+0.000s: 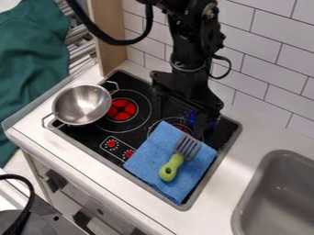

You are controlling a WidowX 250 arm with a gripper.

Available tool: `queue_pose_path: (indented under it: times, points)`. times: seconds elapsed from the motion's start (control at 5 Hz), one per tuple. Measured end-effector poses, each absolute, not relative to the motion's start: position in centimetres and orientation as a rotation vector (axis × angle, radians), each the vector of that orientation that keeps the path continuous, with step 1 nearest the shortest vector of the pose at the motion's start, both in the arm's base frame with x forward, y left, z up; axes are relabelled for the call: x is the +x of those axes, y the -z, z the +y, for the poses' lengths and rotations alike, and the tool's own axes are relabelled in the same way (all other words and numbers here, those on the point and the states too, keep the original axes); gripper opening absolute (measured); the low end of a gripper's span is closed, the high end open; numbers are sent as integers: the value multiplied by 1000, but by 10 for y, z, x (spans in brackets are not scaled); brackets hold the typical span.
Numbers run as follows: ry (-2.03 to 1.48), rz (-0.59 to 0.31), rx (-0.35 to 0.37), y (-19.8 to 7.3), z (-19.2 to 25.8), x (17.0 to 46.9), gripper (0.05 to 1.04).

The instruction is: Take the grape and put it inside the pan

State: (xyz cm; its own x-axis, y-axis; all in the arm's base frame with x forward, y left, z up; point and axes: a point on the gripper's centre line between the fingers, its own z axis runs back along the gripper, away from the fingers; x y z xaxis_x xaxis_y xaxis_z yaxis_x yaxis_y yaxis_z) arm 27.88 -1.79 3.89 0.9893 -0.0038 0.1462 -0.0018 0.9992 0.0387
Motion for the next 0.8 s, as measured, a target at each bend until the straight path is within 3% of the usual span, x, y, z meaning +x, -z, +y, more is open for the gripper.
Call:
queue_pose_path:
  times: [0.2,0.8]
  points:
    - [2,-107,42,-28,-17,274,1007]
    - [117,-148,10,-2,-31,361,1007]
